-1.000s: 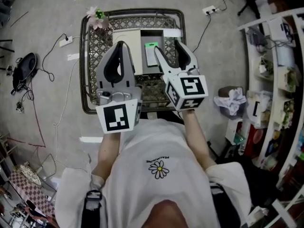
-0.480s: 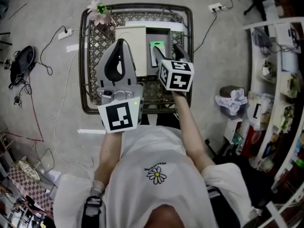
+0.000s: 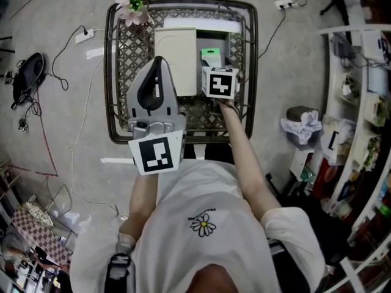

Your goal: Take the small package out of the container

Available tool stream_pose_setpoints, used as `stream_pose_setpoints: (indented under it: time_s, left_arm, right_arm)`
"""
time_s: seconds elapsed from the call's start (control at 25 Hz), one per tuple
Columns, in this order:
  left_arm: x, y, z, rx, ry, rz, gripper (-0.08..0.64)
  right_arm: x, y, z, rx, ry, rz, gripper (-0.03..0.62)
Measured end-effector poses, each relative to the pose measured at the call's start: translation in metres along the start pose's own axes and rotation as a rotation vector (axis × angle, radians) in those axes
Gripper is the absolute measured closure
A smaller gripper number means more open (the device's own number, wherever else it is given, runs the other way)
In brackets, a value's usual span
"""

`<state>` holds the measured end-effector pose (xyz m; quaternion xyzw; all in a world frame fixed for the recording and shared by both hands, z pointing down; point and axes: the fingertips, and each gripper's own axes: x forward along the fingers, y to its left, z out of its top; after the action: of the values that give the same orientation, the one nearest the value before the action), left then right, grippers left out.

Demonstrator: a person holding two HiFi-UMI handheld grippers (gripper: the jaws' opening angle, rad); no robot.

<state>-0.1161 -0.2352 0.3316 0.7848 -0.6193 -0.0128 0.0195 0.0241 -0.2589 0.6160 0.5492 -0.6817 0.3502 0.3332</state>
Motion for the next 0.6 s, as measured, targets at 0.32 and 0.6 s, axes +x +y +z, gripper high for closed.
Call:
stream_pose_setpoints:
  time_s: [0.32, 0.6]
  left_arm:
    - [0.004, 0.015, -0.013, -0.004, 0.025, 0.018, 0.535]
    - [0.005, 0.023, -0.019, 0.004, 0.039, 0.023, 0.535]
  right_arm:
    - [0.025, -0.005, -0.027, 0.006, 0.135, -0.061, 0.285]
    - [0.042, -0.009, -0.029, 0.024, 0.171, -0.078, 0.287]
